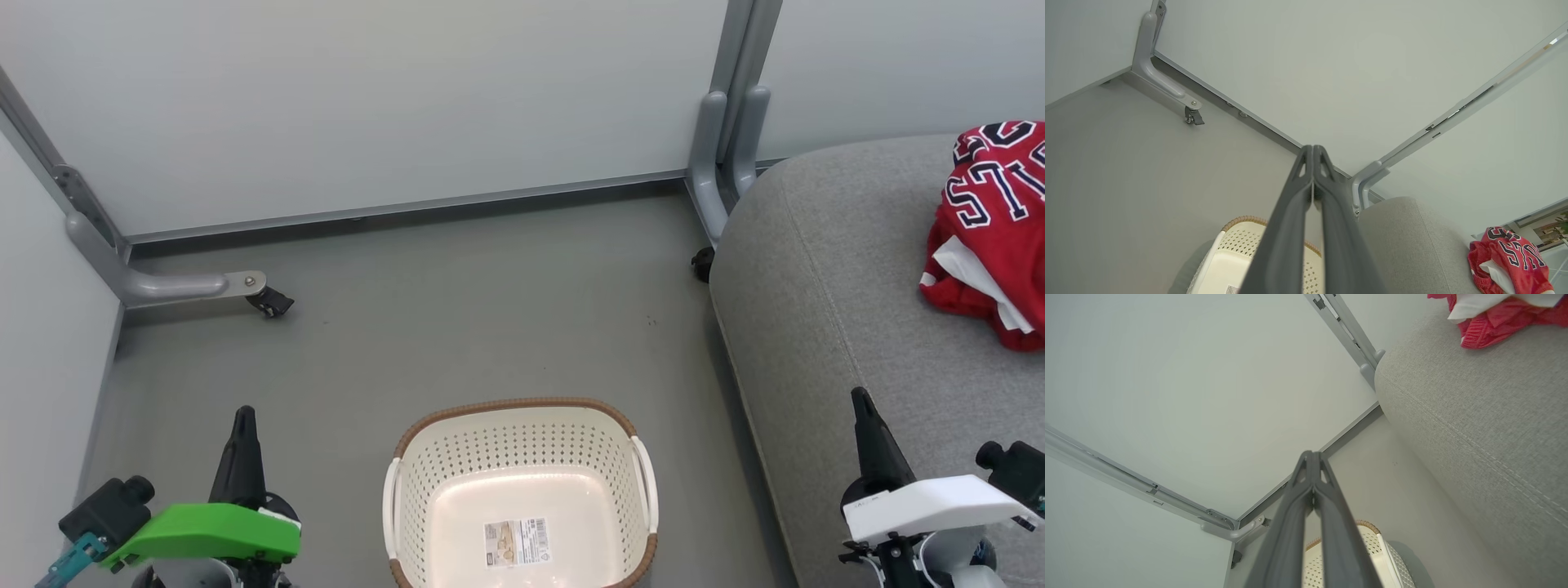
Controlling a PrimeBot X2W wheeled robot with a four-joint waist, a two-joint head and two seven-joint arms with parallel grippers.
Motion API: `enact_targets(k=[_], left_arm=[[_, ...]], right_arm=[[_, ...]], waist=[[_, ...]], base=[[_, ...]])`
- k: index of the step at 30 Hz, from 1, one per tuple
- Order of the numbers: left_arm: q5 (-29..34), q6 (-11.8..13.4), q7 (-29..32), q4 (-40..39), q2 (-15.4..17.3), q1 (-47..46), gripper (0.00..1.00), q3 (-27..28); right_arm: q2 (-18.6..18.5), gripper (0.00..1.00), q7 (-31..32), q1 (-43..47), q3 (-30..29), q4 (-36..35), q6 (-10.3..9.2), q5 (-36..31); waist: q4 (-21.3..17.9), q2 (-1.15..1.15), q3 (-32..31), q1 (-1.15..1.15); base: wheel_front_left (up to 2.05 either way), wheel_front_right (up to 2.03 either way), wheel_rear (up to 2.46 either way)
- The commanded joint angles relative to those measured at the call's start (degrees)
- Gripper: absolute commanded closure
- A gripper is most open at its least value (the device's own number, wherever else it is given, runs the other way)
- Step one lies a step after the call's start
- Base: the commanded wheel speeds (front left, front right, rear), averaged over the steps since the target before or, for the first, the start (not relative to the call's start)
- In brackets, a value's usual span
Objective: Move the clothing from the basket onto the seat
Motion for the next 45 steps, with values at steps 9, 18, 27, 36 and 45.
enact_targets(k=[9,18,27,36,45], left_arm=[[-7.8,-0.6,1.9,-0.6,0.1,-2.2,1.00,1.2],[-13.9,-0.8,3.5,-0.5,0.1,-2.6,1.00,2.0],[-19.4,-1.1,5.0,-0.5,0.1,-2.9,1.00,2.6],[-24.5,-1.2,6.2,-0.4,0.1,-3.2,1.00,3.2],[-29.3,-1.4,7.5,-0.3,0.1,-3.5,1.00,3.8]], right_arm=[[-0.5,1.00,2.0,-2.1,-0.7,0.2,0.00,7.6],[-0.5,1.00,3.5,-2.8,-1.0,0.8,0.00,13.4],[-0.6,1.00,5.0,-3.2,-1.3,1.4,0.00,18.8],[-0.6,1.00,6.3,-3.8,-1.6,1.9,-0.01,23.6],[-0.7,1.00,7.5,-4.1,-1.9,2.4,-0.01,28.2]], waist=[[-0.5,0.00,0.1,0.00],[-1.0,0.00,0.2,0.00],[-1.5,0.00,0.2,0.00],[-2.0,0.00,0.3,0.00],[-2.5,0.00,0.4,0.00]], base=[[0.00,0.00,0.00],[0.00,0.00,0.00],[0.00,0.00,0.00],[0.00,0.00,0.00],[0.00,0.00,0.00]])
